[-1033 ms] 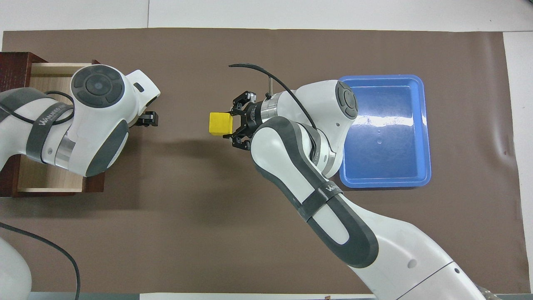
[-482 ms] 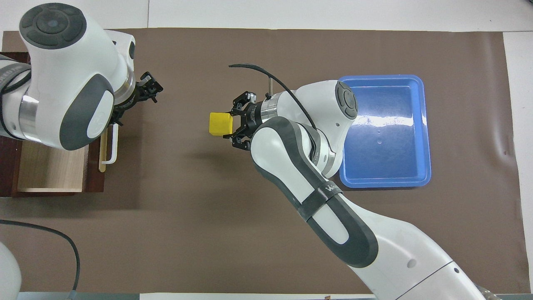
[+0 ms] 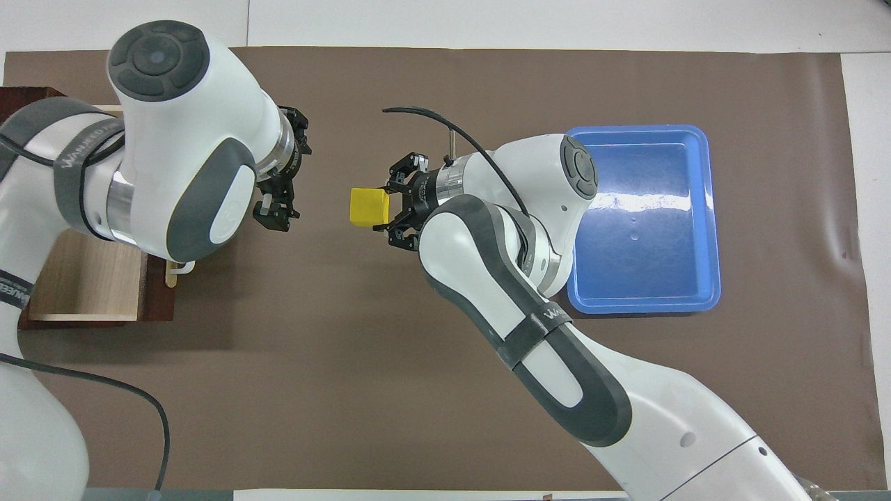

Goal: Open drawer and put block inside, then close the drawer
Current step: 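Reach the left gripper to the block and grasp it from the right gripper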

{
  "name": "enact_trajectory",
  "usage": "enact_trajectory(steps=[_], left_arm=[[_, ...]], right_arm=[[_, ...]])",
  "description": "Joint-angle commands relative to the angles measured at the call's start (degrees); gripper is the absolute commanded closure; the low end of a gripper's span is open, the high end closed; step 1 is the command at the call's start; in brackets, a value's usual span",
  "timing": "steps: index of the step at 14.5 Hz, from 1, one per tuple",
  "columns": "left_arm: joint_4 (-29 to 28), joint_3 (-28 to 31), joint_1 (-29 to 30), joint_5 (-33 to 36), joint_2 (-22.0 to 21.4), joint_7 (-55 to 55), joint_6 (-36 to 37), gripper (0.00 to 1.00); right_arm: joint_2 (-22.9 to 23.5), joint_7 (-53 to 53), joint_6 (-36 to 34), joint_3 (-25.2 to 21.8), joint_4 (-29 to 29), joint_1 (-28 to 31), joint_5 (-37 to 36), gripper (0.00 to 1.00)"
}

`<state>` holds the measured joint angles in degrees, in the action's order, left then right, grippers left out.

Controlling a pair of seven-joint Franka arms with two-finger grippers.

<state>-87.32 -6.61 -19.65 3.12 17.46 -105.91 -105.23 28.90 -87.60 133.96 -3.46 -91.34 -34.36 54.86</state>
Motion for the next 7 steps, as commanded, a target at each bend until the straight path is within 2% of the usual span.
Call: enact_trajectory(steps=[1,3,7], left_arm=[[-0.13,0.98,-5.20,0.92,1.42,-6.84,-1.46,0.00],[-1.26,0.98,-7.06,3.56,3.10,-7.11,-1.64,0.00],[-4.95,0.98,-7.85,3.65,2.31,-9.66,-4.36,0.00]], right_arm=[[0.10,-0.65,1.48,0.03,-0.06,-0.36,-0.28,1.00],[0.01,-0.65,1.48,0.03,-0.06,-0.36,-0.28,1.00],[0.10,-0.65,1.48,0.03,-0.06,-0.36,-0.28,1.00]])
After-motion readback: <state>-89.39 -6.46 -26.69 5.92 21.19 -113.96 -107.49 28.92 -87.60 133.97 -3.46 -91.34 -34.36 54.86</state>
